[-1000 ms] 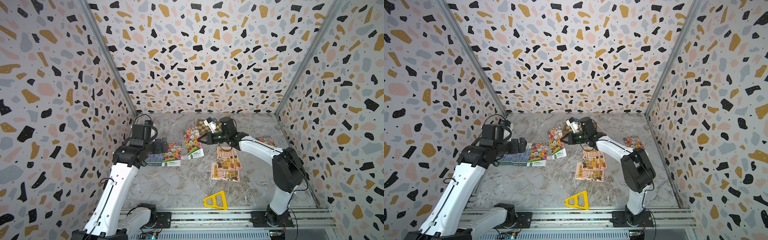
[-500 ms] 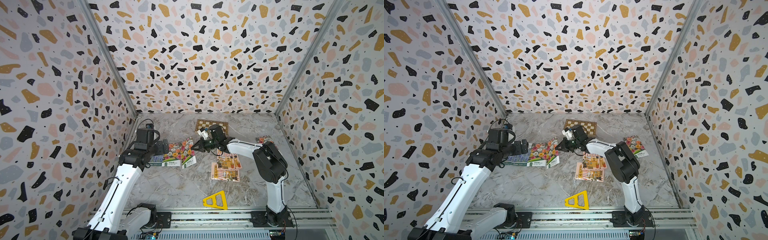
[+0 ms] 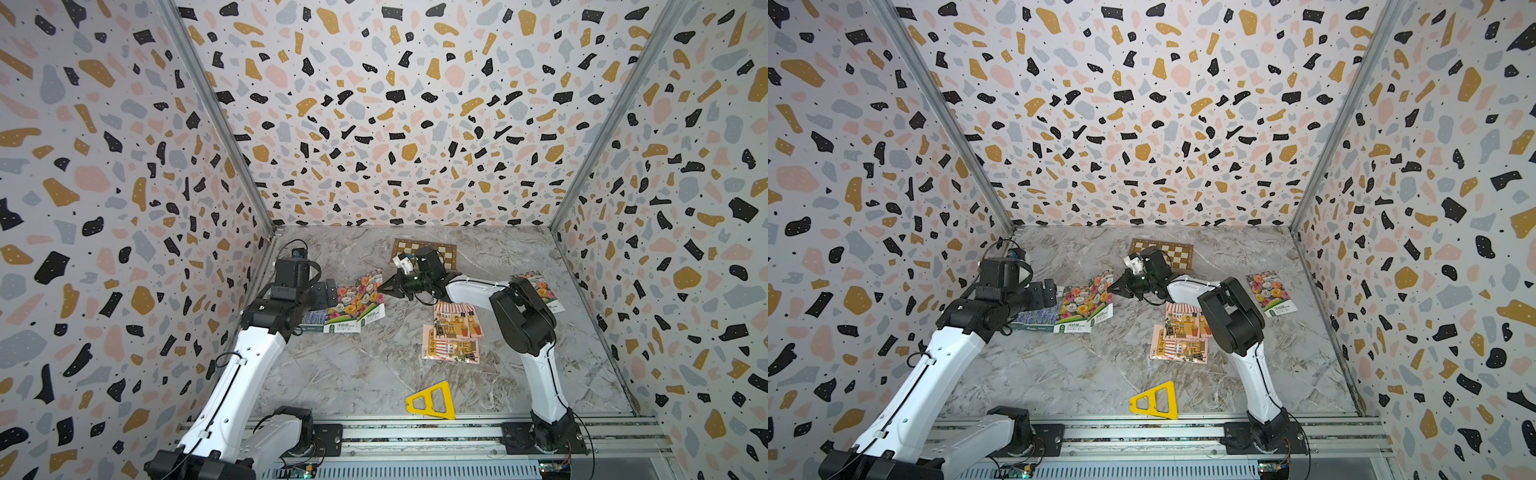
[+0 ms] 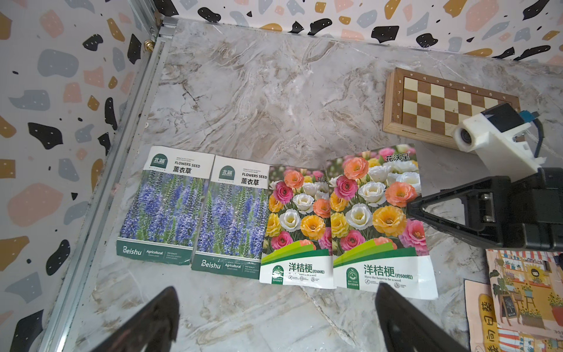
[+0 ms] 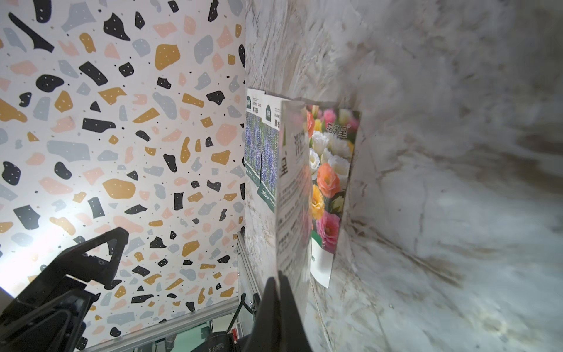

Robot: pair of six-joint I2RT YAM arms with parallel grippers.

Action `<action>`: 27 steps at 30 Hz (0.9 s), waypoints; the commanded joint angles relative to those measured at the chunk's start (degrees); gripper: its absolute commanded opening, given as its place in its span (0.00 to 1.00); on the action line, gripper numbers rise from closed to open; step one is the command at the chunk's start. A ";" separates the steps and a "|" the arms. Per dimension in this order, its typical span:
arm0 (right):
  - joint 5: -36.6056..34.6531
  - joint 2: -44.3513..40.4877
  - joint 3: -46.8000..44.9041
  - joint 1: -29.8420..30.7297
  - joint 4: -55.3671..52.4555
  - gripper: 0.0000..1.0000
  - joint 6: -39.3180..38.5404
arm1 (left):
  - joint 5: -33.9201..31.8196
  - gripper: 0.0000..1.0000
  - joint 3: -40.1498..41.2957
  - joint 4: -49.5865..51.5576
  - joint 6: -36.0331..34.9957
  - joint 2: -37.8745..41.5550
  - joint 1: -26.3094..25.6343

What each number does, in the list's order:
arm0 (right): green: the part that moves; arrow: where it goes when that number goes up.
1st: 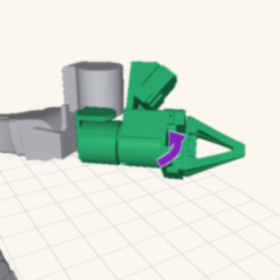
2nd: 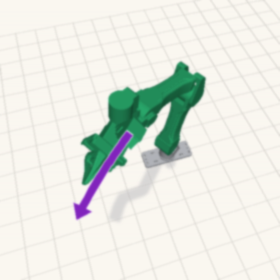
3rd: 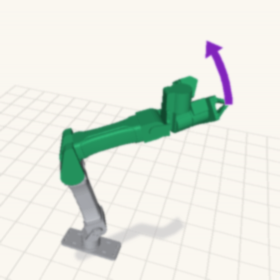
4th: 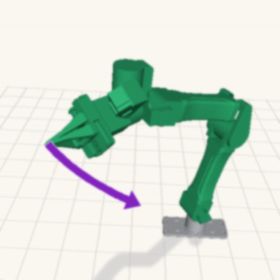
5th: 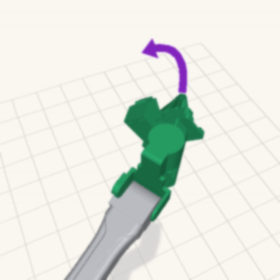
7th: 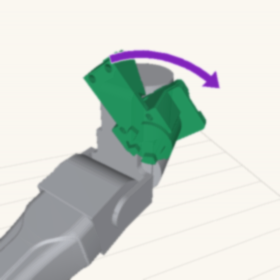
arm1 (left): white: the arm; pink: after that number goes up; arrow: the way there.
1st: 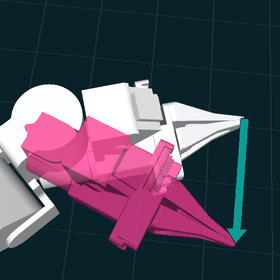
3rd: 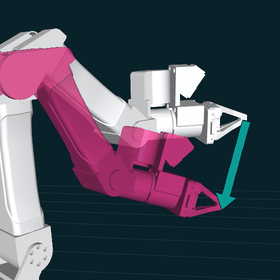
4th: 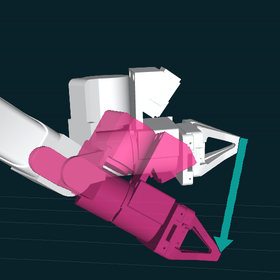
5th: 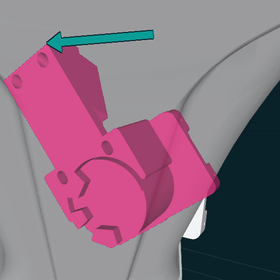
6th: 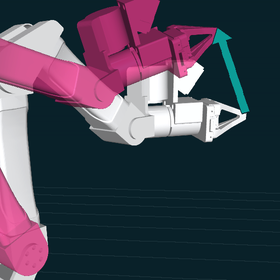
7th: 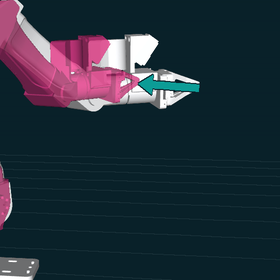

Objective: Arrange the seed packets in a row
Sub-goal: Place the seed packet at the center of the board.

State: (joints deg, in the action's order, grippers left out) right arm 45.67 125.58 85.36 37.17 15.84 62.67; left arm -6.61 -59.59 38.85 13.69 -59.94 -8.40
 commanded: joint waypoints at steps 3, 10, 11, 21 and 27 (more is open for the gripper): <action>0.57 0.01 1.31 -0.33 2.78 0.00 1.58 | -1.23 0.99 0.54 -1.50 -0.50 -0.53 0.23; 1.37 1.16 -0.63 -0.86 4.68 0.00 2.75 | -1.15 0.99 0.53 -1.44 -0.44 -0.79 0.23; 1.61 1.37 -0.88 -0.90 5.20 0.00 3.05 | -1.20 0.99 0.56 -1.34 -0.48 -0.79 0.23; 2.10 2.17 -2.80 -1.13 5.29 0.05 3.60 | -1.04 0.99 0.54 -1.16 -0.49 -0.97 0.27; -0.28 2.29 -2.92 -1.22 1.63 0.15 1.96 | -1.31 0.99 0.45 -0.98 -0.60 -0.97 0.32</action>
State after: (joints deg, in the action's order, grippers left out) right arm 46.48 128.97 82.32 36.21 19.44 65.91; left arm -6.83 -59.59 38.85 13.65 -60.88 -8.36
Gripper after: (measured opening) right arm 0.138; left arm 0.988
